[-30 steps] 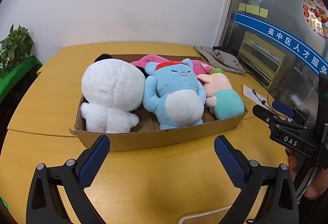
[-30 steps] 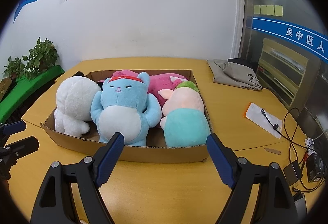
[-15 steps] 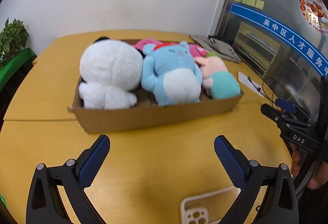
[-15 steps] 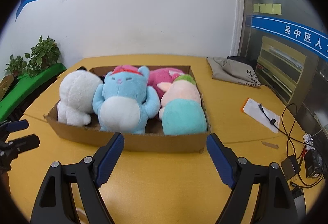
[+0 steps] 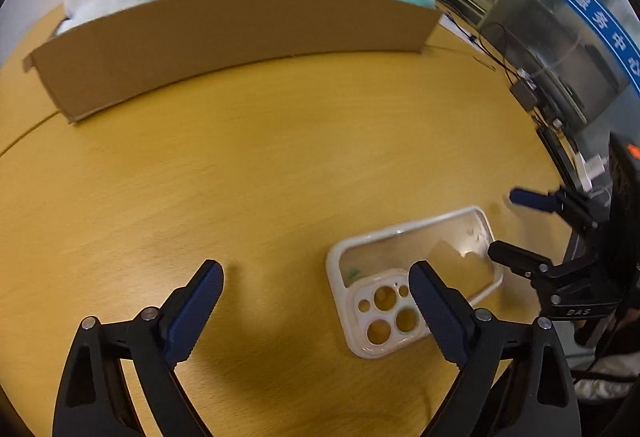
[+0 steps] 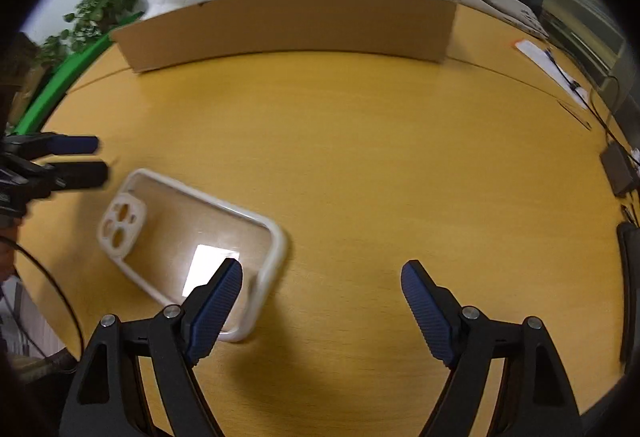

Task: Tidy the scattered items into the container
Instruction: 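Move both grippers to the clear phone case and close on its sides, then carry the phone case with both grippers and drop it into the box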

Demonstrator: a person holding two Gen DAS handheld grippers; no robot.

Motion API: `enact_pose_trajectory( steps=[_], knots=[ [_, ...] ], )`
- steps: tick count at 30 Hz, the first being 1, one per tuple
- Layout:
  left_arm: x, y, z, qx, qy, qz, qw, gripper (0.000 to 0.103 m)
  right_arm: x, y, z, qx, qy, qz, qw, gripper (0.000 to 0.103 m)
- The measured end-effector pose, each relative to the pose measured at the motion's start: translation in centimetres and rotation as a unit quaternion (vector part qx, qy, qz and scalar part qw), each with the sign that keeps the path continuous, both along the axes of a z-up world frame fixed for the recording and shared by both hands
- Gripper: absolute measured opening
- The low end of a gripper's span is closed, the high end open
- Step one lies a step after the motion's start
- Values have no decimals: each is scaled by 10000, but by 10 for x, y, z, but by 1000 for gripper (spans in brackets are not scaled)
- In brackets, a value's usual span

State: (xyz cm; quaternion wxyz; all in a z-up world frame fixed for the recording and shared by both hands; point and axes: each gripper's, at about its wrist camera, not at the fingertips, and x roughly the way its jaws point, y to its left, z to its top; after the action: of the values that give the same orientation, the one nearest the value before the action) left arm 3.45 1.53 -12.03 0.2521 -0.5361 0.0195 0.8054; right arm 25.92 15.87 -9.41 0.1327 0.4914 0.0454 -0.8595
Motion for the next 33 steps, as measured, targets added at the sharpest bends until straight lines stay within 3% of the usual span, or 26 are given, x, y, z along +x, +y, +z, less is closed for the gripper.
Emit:
enact_pose_trajectory(
  steps=[3, 6, 7, 10, 13, 14, 20, 22, 23, 28, 31, 33],
  knots=[
    [4, 2, 1, 115, 88, -615, 9980, 97, 9, -10, 10, -32, 386, 825, 9958, 81],
    [9, 6, 7, -90, 214, -1515, 9882, 98, 20, -24, 16, 283, 778, 2159, 9729, 83],
    [12, 10, 8, -177, 263, -1854, 9821, 98, 21, -27, 15, 355, 793, 2617, 9612, 83],
    [18, 26, 2, -629, 294, -2957, 9528, 100, 13, -34, 8, 370, 557, 3677, 9275, 83],
    [14, 37, -10, -841, 121, -3467, 9341, 101, -6, -40, -4, 521, 281, 4228, 9043, 83],
    [12, 40, -11, -857, 238, -3615, 9281, 102, -12, -41, -6, 511, 184, 4380, 8973, 83],
    [0, 42, -7, -639, 331, -3985, 9143, 100, -29, -42, -10, 447, -42, 5036, 8628, 82],
    [2, 41, -3, -551, 389, -4126, 9084, 90, -32, -41, -10, 439, -60, 5144, 8564, 81],
    [3, 40, 1, -467, 387, -4203, 9054, 80, -34, -41, -10, 441, -52, 5164, 8552, 81],
    [-4, 33, 17, -458, 445, -4192, 9057, 80, -44, -38, 4, 363, 96, 5306, 8468, 80],
    [-18, 22, 49, -310, 745, -4062, 9102, 79, -54, -39, 23, 470, 318, 5424, 8382, 80],
    [-30, 16, 78, -372, 1068, -4054, 9071, 78, -68, -39, 46, 552, 567, 5524, 8298, 80]
  ],
)
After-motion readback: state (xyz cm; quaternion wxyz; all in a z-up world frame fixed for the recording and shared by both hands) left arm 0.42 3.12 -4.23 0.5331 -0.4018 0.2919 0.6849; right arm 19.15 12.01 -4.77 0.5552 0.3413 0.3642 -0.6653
